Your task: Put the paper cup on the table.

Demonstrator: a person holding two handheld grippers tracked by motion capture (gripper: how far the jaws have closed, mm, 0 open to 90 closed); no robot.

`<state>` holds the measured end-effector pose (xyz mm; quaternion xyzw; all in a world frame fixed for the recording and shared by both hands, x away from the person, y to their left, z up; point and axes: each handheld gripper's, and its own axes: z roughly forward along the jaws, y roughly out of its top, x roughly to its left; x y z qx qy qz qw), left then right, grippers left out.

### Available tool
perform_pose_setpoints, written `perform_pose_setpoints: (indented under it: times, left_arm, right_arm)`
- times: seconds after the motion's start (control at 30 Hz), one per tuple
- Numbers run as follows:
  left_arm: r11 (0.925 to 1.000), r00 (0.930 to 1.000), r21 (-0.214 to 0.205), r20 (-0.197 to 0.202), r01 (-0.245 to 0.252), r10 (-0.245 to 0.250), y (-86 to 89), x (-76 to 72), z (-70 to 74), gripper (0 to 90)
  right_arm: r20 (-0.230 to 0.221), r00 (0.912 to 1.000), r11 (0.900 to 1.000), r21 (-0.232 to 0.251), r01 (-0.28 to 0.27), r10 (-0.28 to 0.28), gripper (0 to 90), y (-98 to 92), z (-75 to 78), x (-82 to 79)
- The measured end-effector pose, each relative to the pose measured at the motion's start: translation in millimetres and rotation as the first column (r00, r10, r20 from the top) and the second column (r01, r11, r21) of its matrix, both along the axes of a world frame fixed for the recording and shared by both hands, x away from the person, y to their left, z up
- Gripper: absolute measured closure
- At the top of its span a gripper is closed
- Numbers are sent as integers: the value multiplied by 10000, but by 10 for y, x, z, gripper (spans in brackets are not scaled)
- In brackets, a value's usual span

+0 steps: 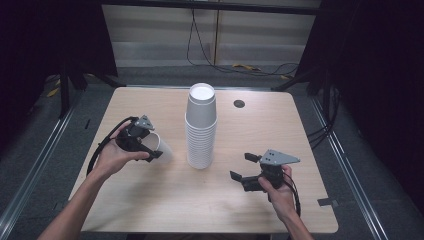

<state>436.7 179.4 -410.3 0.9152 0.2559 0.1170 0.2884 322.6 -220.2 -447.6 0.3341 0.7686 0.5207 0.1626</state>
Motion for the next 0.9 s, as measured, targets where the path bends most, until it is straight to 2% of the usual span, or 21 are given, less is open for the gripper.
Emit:
perform_pose_setpoints:
  times: [0.03, 0.07, 0.17, 0.2, 0.27, 0.4, 0.47, 0.63, 0.67, 0.77, 0.9]
  left_arm:
    - [10000, 10000, 0, 0, 0, 0, 0, 0, 0, 108]
    - [9999, 10000, 168, -29, 0, 1, -1, 17, -9, 107]
    - [9999, 9999, 112, -83, -121, 122, -4, 36, -28, 107]
    - [9994, 9999, 311, -106, -128, 132, -9, 57, -36, 107]
    - [9992, 9997, 312, -107, -230, 233, -13, 65, -45, 106]
    - [9979, 9997, 608, -142, -211, 220, -42, 91, -77, 100]
    - [9986, 9996, 452, -37, -290, 292, -58, 93, -94, 97]
    - [9989, 9996, 379, 103, -276, 272, -76, 109, -107, 84]
    - [9990, 9992, 220, 93, -388, 386, -89, 119, -116, 84]
    - [9990, 9994, 303, 79, -337, 335, -120, 137, -110, 80]
    - [9992, 9993, 312, 297, -254, 245, -162, 136, -121, 74]
  right_arm:
    - [0, 10000, 10000, 0, 0, 0, 136, 0, 0, 0]
    - [-8, 10000, 10000, 8, -13, 13, 136, 1, 1, -4]
    - [3, 10000, 10000, -6, -17, 17, 136, 0, 0, -4]
    - [-17, 10000, 10000, 13, -14, 14, 136, 3, -4, 0]
    - [-17, 10000, 10000, 2, -37, 37, 136, 8, -6, 0]
    - [-9, 10000, 10000, -7, -64, 64, 136, 14, -10, 3]
    - [-25, 10000, 10000, -11, -59, 58, 136, 15, -10, 1]
    - [-3, 10000, 10000, 5, -74, 74, 136, 12, -9, 1]
    - [-7, 10000, 10000, 7, -80, 80, 136, 13, -10, 1]
    - [-13, 10000, 10000, -11, -87, 87, 136, 17, -12, 4]
    - [5, 9999, 9999, -21, -112, 112, 136, 15, -10, 1]
